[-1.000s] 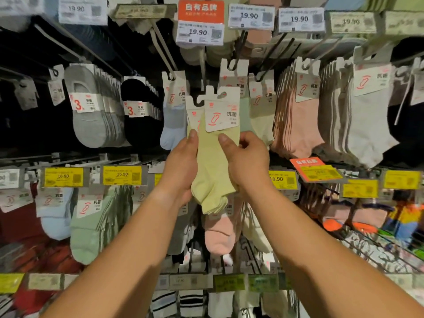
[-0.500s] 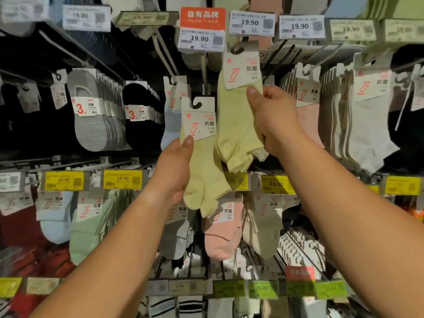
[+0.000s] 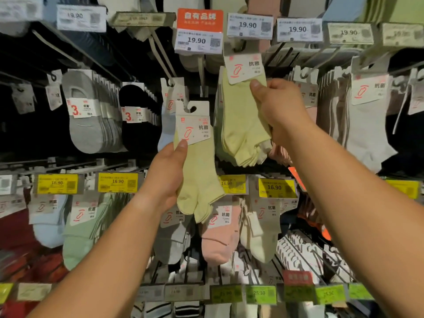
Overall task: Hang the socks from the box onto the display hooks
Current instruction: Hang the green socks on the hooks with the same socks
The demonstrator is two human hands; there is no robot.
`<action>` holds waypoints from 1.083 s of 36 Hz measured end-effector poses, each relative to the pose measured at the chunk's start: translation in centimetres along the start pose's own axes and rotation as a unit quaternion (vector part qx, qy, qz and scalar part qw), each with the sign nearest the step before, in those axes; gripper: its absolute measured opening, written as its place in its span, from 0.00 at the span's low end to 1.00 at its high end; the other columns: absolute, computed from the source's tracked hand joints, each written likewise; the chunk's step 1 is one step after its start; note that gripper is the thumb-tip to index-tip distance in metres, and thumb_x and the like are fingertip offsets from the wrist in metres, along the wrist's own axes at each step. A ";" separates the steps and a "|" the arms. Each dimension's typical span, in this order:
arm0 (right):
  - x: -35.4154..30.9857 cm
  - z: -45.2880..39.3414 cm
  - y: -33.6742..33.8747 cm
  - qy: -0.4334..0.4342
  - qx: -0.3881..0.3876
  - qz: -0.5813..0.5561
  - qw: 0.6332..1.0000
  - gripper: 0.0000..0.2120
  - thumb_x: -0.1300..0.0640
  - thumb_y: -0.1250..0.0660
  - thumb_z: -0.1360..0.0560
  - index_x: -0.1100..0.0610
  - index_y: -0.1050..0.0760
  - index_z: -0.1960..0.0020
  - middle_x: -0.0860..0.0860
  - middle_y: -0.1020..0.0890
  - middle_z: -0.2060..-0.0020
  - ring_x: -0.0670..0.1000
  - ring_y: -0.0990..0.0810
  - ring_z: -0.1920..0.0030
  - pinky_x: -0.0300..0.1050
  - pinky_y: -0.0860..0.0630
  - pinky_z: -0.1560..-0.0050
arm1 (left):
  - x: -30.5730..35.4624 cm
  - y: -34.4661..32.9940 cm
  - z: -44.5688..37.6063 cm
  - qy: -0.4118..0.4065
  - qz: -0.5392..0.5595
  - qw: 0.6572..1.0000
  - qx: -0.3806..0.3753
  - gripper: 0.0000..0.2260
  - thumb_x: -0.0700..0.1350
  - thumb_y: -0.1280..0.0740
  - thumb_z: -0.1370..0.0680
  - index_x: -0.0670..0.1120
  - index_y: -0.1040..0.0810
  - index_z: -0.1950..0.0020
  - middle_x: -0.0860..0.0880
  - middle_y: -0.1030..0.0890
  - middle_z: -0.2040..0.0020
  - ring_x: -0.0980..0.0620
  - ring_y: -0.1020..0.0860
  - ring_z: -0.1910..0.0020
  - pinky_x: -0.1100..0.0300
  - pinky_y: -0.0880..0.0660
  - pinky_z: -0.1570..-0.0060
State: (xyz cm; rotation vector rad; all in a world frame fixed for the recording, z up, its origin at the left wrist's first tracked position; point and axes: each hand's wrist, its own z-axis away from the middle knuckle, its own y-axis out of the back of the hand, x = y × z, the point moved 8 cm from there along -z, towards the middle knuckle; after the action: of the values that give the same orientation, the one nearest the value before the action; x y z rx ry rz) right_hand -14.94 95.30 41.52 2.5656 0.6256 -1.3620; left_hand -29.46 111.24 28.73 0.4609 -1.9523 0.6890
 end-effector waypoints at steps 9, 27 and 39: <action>3.5 -3.7 -1.3 -0.045 0.006 0.257 0.965 0.20 0.48 0.39 0.19 0.60 0.27 0.34 0.57 0.22 0.39 0.60 0.22 0.40 0.56 0.24 0.38 | -0.1 0.4 -0.1 0.005 -0.008 1.000 0.015 0.10 0.49 0.41 0.14 0.51 0.21 0.41 0.51 0.13 0.51 0.52 0.14 0.53 0.56 0.17 0.59; 3.5 5.1 -1.8 0.036 0.035 0.144 0.988 0.21 0.43 0.45 0.17 0.58 0.24 0.39 0.52 0.19 0.46 0.54 0.21 0.46 0.44 0.30 0.52 | 4.7 -7.1 -1.7 -0.118 -0.168 0.978 -0.037 0.16 0.56 0.39 0.16 0.47 0.19 0.40 0.50 0.14 0.48 0.50 0.15 0.47 0.45 0.20 0.42; -1.0 1.0 -0.8 0.086 0.009 0.148 0.985 0.17 0.45 0.44 0.17 0.56 0.24 0.42 0.51 0.17 0.47 0.51 0.19 0.46 0.51 0.23 0.42 | 8.0 -9.2 -4.6 -0.223 -0.244 0.943 0.043 0.18 0.60 0.42 0.19 0.48 0.21 0.47 0.50 0.16 0.52 0.49 0.17 0.52 0.42 0.21 0.48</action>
State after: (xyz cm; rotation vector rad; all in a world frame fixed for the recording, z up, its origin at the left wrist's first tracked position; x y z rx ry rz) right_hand -16.56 95.38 41.84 2.6752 0.2393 -1.0644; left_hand -24.56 106.90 39.99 1.1929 -2.1005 0.3646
